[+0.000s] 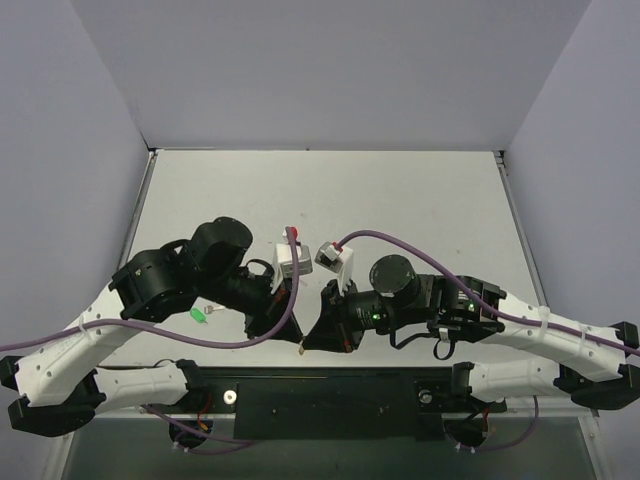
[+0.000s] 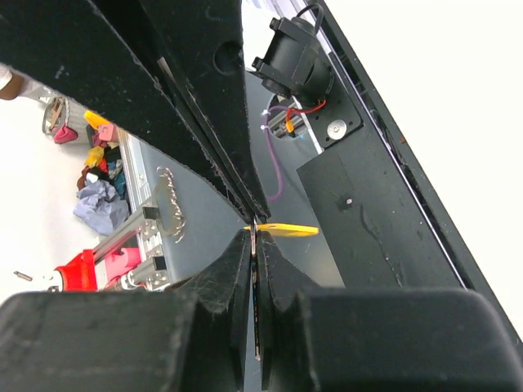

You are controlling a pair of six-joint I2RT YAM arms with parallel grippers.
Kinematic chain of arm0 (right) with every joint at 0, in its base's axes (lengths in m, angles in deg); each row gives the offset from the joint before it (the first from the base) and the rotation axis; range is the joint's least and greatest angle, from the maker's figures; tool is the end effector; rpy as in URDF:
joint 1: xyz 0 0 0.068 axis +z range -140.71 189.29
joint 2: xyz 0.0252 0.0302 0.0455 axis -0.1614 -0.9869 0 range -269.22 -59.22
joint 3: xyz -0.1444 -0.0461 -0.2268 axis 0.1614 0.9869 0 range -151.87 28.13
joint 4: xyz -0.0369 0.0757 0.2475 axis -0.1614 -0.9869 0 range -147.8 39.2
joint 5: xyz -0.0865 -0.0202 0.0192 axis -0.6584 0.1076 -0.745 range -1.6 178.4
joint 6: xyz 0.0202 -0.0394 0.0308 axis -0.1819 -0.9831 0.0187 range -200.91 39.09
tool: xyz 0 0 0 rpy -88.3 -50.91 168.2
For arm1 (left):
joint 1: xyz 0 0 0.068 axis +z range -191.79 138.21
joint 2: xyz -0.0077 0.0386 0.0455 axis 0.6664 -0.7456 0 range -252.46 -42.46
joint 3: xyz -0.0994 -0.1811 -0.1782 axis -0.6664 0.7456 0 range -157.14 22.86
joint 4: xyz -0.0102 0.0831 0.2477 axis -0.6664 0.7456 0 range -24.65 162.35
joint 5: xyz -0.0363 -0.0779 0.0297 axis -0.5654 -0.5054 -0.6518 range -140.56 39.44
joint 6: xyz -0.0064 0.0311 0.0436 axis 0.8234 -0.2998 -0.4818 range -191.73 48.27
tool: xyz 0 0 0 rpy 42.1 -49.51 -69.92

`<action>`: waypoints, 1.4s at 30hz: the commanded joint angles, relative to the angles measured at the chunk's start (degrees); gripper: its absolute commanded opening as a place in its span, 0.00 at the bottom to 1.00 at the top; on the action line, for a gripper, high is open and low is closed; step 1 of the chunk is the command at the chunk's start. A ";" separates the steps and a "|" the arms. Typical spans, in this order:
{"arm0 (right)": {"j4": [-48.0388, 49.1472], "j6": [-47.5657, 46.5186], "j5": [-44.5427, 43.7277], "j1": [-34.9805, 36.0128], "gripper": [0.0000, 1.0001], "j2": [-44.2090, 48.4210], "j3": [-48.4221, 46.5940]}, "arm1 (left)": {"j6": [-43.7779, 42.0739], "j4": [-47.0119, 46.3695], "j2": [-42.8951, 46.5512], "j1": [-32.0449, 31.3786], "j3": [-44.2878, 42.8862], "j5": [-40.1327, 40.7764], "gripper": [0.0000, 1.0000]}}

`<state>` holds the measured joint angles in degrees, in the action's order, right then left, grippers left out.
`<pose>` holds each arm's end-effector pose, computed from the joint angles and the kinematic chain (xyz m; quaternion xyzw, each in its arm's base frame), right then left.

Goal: Remove the keys from the keyring

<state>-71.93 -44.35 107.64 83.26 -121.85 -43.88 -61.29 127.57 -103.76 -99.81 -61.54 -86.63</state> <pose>0.0540 0.2300 0.4251 -0.3452 0.6906 0.5852 0.2479 0.0747 -0.1594 0.4316 0.4681 0.7320 -0.4610 0.1805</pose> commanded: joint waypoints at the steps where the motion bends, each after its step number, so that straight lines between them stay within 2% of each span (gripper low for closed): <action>1: 4.60 -1.05 -4.48 -0.23 0.00 1.98 -0.77 | 3.26 -4.46 3.28 -0.78 0.11 1.27 0.00; 4: 5.30 -1.05 -5.80 -0.06 0.00 3.48 0.02 | 5.20 -7.36 6.53 -0.78 1.16 4.95 0.05; 9: 6.18 -1.14 -7.38 -0.06 0.00 5.76 0.90 | 9.24 -13.25 11.37 -0.69 3.45 9.70 0.37; 11: 6.88 -1.14 -8.17 -0.06 0.00 6.55 1.43 | 11.17 -16.06 13.39 -0.69 4.50 11.72 0.46; 15: 8.99 -0.61 -9.74 -0.06 0.00 8.05 2.66 | 17.15 -26.51 18.49 -0.69 9.42 13.83 0.54; 20: 14.61 0.88 -10.54 -0.06 0.00 9.98 5.38 | 28.04 -45.83 26.04 -0.69 21.62 16.91 0.55; 25: 20.67 2.73 -11.16 -0.15 0.00 10.60 7.93 | 33.15 -55.70 29.92 -0.69 28.93 22.71 0.55; 30: 26.65 4.14 -12.30 -0.06 0.00 11.74 10.30 | 34.47 -58.17 29.57 -0.78 30.26 23.60 0.53; 42: 29.82 4.49 -13.71 -0.06 0.00 14.29 12.33 | 36.15 -61.34 28.08 -0.78 32.54 22.10 0.45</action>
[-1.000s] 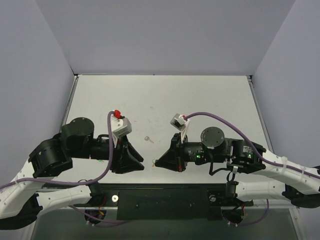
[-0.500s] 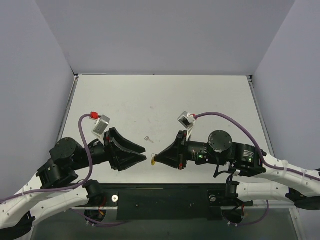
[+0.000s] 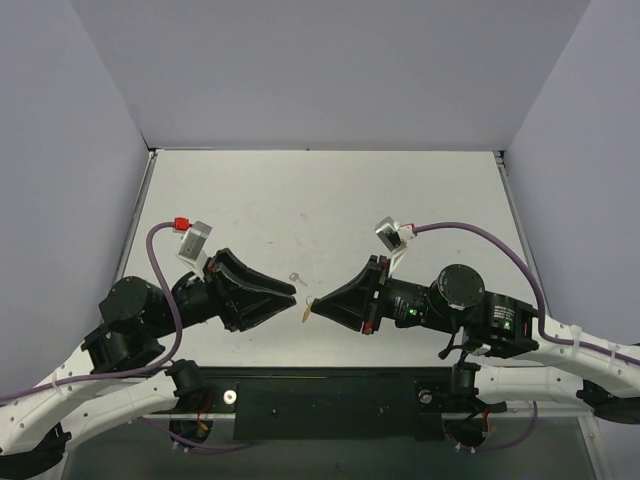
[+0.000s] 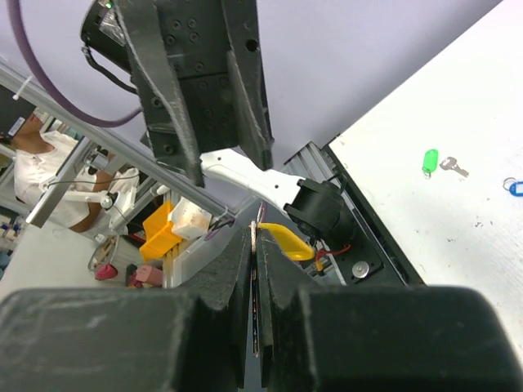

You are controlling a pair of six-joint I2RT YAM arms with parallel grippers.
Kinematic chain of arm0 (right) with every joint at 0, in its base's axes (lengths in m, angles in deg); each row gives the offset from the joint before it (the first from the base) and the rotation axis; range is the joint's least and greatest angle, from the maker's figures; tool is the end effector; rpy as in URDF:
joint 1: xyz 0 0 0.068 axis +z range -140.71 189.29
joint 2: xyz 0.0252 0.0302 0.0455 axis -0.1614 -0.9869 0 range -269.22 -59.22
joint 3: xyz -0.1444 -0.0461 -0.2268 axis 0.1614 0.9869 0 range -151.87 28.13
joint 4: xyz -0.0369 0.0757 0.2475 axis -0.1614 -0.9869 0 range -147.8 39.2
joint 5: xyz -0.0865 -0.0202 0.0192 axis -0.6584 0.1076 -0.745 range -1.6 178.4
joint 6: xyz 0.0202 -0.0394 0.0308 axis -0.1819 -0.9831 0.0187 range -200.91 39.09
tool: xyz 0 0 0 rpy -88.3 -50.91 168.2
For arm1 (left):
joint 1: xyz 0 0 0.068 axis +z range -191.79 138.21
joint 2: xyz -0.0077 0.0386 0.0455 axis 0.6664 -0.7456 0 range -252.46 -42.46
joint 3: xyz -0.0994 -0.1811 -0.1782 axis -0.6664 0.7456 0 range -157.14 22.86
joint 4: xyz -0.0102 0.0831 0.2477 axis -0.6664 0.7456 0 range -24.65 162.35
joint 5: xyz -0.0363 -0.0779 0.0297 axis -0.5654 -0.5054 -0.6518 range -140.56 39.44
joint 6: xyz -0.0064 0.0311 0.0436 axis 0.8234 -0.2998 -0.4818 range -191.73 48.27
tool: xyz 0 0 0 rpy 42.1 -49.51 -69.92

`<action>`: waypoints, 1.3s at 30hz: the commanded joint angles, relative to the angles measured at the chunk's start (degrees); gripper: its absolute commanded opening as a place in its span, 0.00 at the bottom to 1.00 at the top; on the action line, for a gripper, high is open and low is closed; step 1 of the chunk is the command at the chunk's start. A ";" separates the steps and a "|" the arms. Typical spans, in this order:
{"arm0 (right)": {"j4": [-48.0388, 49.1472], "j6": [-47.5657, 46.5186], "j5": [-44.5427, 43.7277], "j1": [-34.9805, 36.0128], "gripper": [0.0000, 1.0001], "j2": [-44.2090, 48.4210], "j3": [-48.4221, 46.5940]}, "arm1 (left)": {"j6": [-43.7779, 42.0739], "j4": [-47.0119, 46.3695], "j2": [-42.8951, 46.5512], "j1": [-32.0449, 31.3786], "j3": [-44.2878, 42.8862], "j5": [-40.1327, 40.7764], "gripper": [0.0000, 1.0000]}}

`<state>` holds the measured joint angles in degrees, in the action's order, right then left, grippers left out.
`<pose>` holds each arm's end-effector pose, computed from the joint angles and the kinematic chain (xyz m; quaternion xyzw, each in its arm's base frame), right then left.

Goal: Remove the keys from the keyring

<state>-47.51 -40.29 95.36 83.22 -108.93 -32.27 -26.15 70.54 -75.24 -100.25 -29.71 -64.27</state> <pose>0.0472 0.1789 0.4457 -0.2220 0.5751 0.6819 0.3937 0.0520 -0.1010 0.4233 0.1620 0.5927 -0.6641 0.4259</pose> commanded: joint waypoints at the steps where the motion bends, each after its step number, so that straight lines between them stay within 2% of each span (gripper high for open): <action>1: 5.41 0.34 -1.34 -0.02 0.00 1.55 0.64 | 1.17 -4.31 -0.54 -0.34 0.90 -0.35 0.45; 4: 5.67 0.42 -1.42 -0.02 0.00 1.29 0.64 | 1.52 -6.68 -1.06 -0.34 0.99 -1.05 0.43; 12: 5.94 0.25 -1.69 -0.02 0.00 1.46 0.72 | 0.91 -5.98 -3.70 -0.34 -0.77 -4.12 0.39; 19: 5.85 0.25 -1.95 -0.02 0.00 1.73 0.64 | 0.82 -5.98 -3.52 -0.34 0.11 -3.60 0.34; 27: 6.11 0.34 -1.60 -0.02 0.00 1.20 0.46 | 1.18 -6.77 -4.23 -0.34 -0.07 -5.09 0.18; 36: 6.20 0.51 -1.42 -0.10 0.00 0.94 0.64 | 2.49 -8.53 -4.40 -0.34 1.25 -6.15 0.17; 38: 6.12 0.51 -1.34 -0.02 0.00 1.02 0.64 | 2.67 -8.71 -4.40 -0.43 1.34 -6.41 0.09; 39: 6.03 0.60 -1.34 -0.02 0.00 0.85 0.55 | 2.41 -8.53 -4.66 -0.43 1.08 -6.59 0.02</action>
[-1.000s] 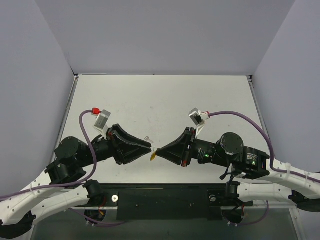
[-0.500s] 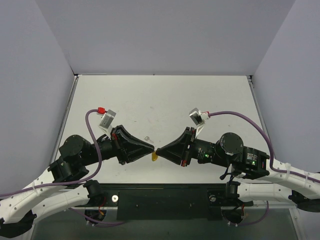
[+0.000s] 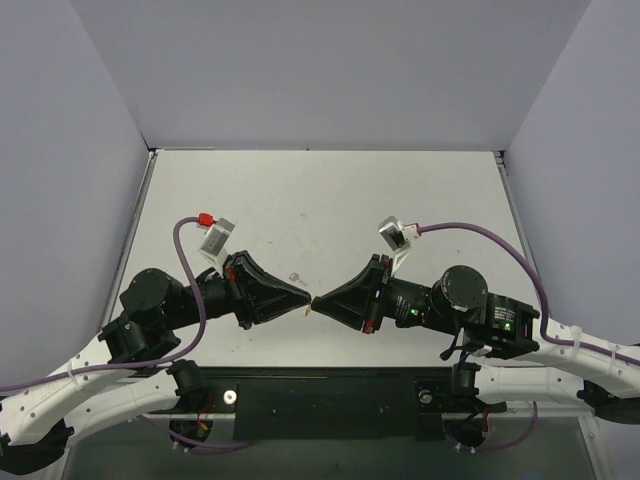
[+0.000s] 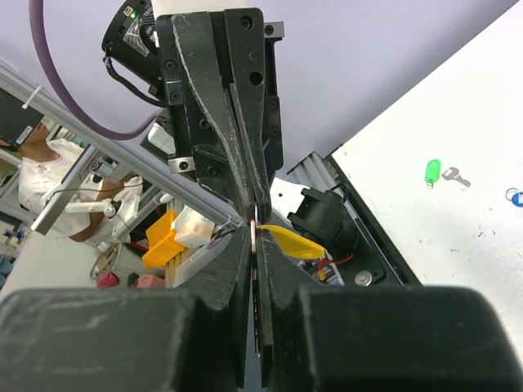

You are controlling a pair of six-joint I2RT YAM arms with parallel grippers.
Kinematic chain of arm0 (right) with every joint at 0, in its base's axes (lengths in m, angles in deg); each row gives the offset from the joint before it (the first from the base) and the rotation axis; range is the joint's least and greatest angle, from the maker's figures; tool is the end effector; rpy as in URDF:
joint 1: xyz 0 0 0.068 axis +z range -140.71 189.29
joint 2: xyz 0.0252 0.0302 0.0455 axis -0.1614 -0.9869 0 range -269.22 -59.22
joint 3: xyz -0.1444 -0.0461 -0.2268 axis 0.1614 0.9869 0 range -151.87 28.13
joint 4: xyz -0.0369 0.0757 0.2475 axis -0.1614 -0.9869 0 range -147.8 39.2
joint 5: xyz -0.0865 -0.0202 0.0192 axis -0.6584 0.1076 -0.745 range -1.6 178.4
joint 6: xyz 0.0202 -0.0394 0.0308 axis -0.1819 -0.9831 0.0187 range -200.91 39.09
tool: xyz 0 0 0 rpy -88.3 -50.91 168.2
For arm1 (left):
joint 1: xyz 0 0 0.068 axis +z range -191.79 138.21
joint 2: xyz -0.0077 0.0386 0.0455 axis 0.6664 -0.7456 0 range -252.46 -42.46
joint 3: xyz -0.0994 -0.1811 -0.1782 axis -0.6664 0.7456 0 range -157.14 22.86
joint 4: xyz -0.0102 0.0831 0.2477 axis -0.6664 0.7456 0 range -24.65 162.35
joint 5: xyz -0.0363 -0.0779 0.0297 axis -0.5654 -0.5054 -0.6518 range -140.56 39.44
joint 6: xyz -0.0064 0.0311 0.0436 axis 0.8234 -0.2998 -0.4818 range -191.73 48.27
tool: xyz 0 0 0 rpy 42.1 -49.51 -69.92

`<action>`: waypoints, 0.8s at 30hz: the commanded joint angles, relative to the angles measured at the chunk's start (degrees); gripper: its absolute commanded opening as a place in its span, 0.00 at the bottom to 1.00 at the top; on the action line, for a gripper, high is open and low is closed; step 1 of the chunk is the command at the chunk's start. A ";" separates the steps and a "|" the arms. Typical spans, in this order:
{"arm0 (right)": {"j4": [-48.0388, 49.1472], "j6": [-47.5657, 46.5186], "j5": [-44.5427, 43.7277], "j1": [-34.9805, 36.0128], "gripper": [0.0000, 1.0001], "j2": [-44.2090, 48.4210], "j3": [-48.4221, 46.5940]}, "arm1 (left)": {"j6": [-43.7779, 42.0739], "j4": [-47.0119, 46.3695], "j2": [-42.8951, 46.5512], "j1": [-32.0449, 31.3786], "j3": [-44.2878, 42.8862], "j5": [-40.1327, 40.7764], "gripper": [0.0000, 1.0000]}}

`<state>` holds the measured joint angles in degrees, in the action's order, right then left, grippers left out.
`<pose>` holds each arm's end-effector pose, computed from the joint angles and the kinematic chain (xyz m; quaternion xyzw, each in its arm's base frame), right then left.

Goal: Remove the keys from the keyring

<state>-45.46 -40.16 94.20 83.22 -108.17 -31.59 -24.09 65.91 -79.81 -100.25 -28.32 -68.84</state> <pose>0.0468 0.1751 0.4477 -0.2101 0.5637 0.6885 0.4051 0.0629 -0.1240 0.4153 0.1818 0.5982 -0.6779 0.3866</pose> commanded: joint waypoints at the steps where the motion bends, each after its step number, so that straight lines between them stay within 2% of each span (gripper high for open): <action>1: 3.89 0.47 -0.18 -0.02 0.00 0.08 -0.13 | 0.18 -3.55 -0.10 -0.43 -0.59 -2.28 0.00; 8: -0.24 0.47 1.75 -0.02 0.00 -1.23 -2.67 | -3.68 6.29 -1.24 -0.43 -5.24 -4.82 0.00; 16: -12.36 -1.64 3.60 -0.02 0.00 -3.87 -8.03 | -15.80 25.53 -8.44 -0.43 -19.12 -15.45 0.00; 24: -16.41 -2.26 4.48 -0.02 0.00 -5.54 -10.15 | -25.05 43.02 -15.91 -0.43 -30.11 -21.35 0.00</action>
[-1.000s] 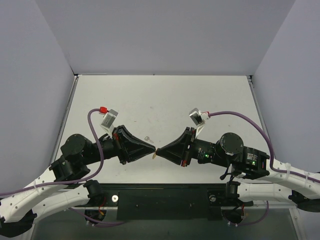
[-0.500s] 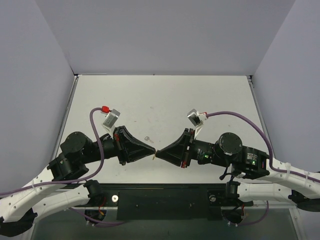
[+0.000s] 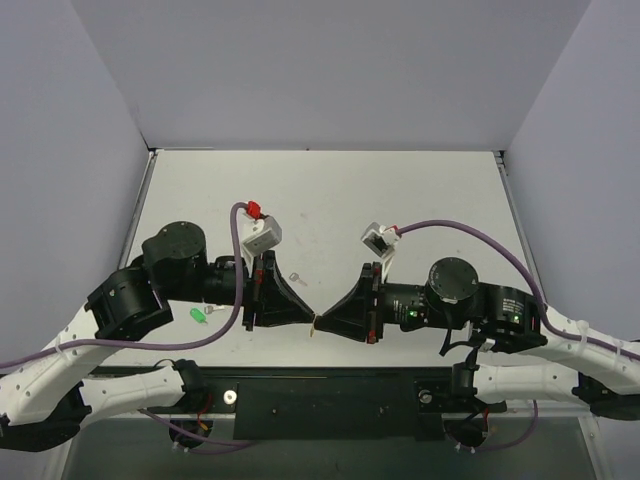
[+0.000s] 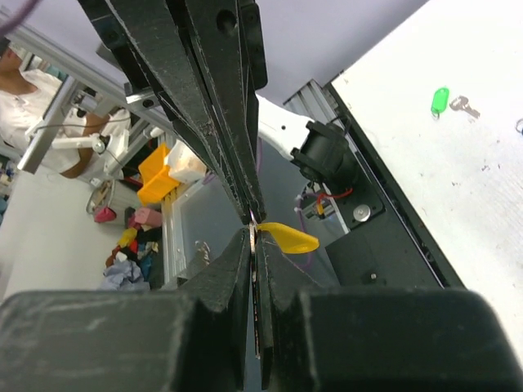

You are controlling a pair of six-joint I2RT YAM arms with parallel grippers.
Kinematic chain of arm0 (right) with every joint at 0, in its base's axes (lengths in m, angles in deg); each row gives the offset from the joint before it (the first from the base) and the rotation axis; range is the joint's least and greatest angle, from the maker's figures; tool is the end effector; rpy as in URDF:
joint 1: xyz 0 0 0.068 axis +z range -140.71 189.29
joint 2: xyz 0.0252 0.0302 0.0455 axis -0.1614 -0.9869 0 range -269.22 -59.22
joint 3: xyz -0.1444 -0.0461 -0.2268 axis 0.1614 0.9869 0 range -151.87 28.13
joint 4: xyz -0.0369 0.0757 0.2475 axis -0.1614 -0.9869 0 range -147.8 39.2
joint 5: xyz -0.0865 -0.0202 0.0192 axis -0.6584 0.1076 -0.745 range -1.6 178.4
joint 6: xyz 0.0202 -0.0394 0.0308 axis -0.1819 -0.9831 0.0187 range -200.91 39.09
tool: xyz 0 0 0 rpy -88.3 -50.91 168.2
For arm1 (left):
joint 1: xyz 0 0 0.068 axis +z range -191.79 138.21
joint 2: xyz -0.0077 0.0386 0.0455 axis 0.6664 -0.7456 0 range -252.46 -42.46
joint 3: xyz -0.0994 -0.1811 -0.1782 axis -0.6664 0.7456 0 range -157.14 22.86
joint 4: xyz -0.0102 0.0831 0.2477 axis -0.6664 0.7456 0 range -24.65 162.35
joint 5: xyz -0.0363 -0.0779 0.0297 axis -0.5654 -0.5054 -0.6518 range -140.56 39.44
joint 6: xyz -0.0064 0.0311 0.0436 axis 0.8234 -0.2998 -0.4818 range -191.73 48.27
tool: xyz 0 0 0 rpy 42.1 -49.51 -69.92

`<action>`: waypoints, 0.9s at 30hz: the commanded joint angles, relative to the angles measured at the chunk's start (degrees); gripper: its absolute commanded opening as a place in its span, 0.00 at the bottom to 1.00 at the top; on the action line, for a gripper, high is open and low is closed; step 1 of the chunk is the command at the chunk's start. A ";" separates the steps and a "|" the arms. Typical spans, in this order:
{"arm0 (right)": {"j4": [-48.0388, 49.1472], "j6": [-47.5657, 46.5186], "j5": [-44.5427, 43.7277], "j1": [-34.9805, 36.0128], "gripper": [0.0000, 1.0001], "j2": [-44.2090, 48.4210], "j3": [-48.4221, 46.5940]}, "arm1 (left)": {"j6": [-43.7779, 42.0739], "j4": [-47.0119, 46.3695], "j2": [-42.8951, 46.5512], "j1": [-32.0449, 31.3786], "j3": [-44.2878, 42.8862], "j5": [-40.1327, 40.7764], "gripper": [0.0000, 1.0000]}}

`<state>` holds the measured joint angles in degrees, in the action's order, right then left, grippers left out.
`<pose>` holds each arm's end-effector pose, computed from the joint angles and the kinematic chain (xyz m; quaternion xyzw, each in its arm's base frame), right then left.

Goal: Remove the keys from the keyring

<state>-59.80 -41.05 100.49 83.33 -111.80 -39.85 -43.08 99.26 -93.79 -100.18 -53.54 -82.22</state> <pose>0.0446 0.1828 0.4582 -0.2698 0.6104 0.6597 0.3454 0.0651 -0.1415 0.4618 0.3591 0.6606 -0.5812 0.3112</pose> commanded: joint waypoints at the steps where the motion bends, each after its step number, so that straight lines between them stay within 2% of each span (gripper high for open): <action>1: -2.60 -1.45 -1.55 -0.12 0.00 -2.09 -2.24 | -7.01 10.47 -2.63 -0.50 -5.42 -8.50 0.00; 15: -7.88 -3.64 2.05 -0.12 0.00 -5.60 -5.14 | -12.38 20.40 -5.27 -0.85 -3.58 -11.05 0.00; 22: -15.51 -8.82 0.47 -0.39 0.00 -7.80 -11.63 | -15.46 24.53 -6.67 -0.85 -4.81 -10.44 0.00; 27: -17.11 -10.59 -0.06 -0.74 0.00 -8.24 -14.63 | -16.08 25.50 -7.12 -0.85 -4.99 -10.53 0.00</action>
<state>-77.96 -48.73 104.54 83.61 -120.69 -49.78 -56.99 118.76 -100.85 -100.21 -57.01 -89.08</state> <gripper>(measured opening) 0.006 0.017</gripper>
